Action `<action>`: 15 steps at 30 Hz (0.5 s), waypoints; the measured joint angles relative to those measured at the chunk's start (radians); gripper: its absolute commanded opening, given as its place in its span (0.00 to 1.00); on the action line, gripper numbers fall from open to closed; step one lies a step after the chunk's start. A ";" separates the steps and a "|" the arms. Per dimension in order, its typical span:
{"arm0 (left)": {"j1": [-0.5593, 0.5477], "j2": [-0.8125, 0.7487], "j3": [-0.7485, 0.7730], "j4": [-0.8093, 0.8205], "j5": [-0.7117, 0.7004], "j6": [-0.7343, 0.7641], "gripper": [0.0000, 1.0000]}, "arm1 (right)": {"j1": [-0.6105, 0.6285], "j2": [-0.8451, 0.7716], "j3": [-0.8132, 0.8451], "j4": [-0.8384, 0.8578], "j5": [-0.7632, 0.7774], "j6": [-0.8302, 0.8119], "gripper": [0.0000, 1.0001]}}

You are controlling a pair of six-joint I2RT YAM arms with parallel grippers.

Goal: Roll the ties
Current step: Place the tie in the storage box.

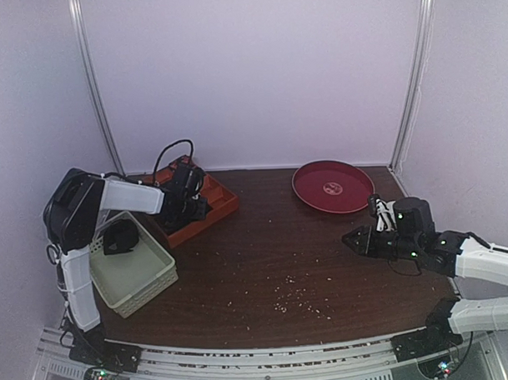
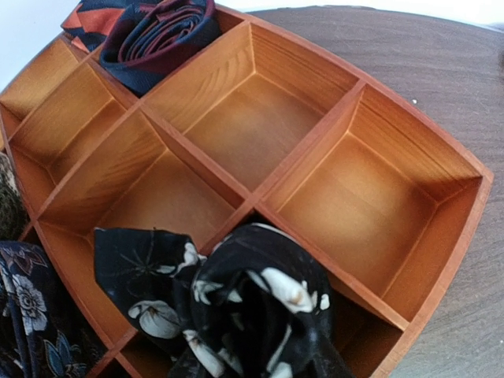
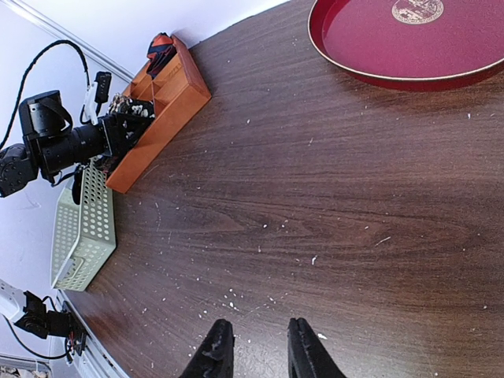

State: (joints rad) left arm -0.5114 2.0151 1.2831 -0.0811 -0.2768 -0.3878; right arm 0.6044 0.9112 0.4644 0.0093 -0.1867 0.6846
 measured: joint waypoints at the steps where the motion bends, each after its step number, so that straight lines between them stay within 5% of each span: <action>1: 0.000 0.000 0.000 -0.001 0.004 0.002 0.41 | 0.000 0.000 0.000 0.000 0.000 0.000 0.26; 15: 0.008 -0.010 0.025 -0.064 0.045 0.027 0.62 | 0.000 -0.006 0.000 0.000 0.004 0.003 0.27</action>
State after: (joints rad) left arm -0.5037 2.0048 1.3079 -0.1452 -0.2317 -0.3611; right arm 0.6048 0.9047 0.4648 0.0093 -0.1825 0.6872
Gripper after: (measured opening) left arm 0.573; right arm 0.265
